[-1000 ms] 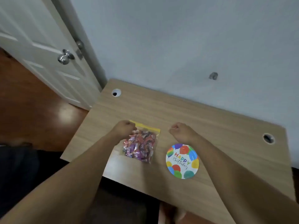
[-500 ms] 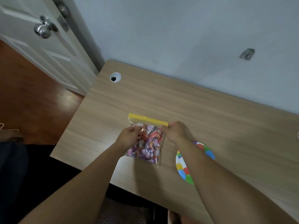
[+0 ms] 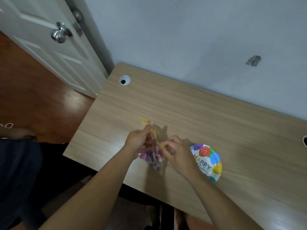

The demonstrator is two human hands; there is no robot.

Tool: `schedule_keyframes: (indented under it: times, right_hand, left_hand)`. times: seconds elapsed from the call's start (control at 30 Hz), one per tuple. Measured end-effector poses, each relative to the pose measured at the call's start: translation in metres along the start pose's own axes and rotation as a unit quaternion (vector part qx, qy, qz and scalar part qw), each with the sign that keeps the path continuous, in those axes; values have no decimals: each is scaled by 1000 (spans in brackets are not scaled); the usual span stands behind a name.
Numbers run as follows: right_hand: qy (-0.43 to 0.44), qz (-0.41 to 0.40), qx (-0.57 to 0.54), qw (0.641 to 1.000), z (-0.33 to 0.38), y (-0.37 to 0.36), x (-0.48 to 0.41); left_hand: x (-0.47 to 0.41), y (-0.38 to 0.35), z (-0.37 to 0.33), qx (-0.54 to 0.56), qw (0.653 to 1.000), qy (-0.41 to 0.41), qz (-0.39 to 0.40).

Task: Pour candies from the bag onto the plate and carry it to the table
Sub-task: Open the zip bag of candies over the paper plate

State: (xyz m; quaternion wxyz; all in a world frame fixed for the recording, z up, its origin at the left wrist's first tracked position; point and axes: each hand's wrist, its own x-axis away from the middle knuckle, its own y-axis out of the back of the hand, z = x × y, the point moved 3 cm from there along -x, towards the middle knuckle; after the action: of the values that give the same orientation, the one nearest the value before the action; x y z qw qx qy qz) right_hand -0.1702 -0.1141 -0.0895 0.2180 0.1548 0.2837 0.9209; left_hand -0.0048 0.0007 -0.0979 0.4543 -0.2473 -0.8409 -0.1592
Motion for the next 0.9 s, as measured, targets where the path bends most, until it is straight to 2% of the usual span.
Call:
schedule_keyframes:
  times: [0.13,0.3,0.37,0.43,0.53,0.67,0.9]
  right_hand:
    - [61,-9,56,997,10,2,31]
    - [51,-10,62,997,15,10,62]
    - [20,0,28,999,19,15,75]
    - [-54,11,-43,998,27,24,86]
    - [-143,-1,-152,978,30,26,97]
    - [-189,-4,-223,956,43,27,105]
    - [-224,-51,-274,934,58,49,129]
  left_hand:
    - [25,-3,4,-13,1000,-12,-8]
    - [58,-4,11,-28,999,-37,-11]
    - [72,-6,18,-19,998,-59,4]
    - [85,-7,27,-15,997,-81,16]
    - [106,-10,43,-16,994,-102,34]
    - [129,-18,61,-62,987,-137,51]
    - [159,-46,74,-59,972,-198,115]
